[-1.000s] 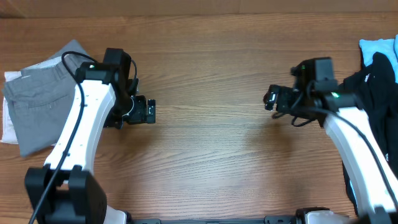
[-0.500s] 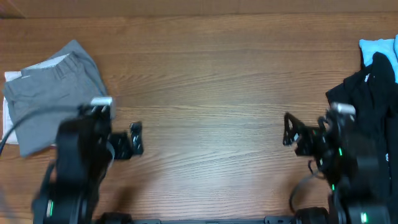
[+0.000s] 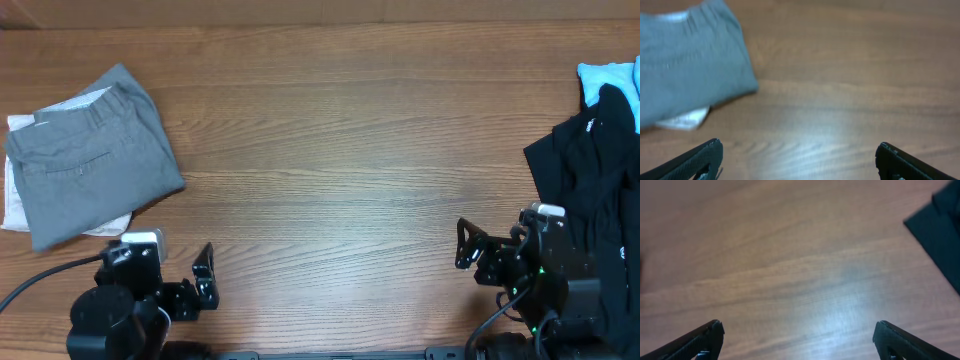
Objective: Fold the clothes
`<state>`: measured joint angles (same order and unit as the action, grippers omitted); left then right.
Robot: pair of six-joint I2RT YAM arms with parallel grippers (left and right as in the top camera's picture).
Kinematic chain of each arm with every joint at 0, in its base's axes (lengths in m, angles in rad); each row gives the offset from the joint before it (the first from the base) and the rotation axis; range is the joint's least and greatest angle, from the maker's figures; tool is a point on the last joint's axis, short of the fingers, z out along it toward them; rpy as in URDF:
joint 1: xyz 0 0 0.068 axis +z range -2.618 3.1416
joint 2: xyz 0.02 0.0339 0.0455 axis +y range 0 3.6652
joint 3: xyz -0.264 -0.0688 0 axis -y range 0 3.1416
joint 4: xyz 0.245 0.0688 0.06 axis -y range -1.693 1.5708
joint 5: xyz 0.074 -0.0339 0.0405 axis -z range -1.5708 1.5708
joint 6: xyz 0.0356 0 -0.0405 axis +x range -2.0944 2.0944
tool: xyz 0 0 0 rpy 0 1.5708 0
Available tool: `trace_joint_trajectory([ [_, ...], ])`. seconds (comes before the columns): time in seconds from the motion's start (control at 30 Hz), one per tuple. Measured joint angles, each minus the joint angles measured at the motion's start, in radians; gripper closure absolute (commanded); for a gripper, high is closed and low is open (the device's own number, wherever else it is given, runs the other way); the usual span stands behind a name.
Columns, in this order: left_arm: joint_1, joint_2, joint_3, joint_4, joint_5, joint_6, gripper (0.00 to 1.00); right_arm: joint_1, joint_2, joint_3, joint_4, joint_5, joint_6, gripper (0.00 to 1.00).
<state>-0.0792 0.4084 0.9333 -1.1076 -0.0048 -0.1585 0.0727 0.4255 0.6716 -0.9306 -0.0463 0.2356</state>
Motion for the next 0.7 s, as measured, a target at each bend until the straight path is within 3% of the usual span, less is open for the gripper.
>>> trace_joint_trajectory([
  [0.2, 0.0, 0.0, -0.002, -0.105, 0.0, 0.0, 0.0, 0.0, 0.0, -0.001, -0.052, 0.002, -0.001, 0.0],
  [0.5, 0.0, 0.0, -0.004, -0.11, 0.0, 0.0, 0.0, 0.0, -0.011, -0.001, -0.083, 0.002, 0.0, 0.0],
  [0.7, 0.0, 0.0, -0.005, -0.113, 0.0, 0.0, 0.0, 0.0, -0.14, -0.079, 0.048, 0.002, -0.047, 0.0],
])
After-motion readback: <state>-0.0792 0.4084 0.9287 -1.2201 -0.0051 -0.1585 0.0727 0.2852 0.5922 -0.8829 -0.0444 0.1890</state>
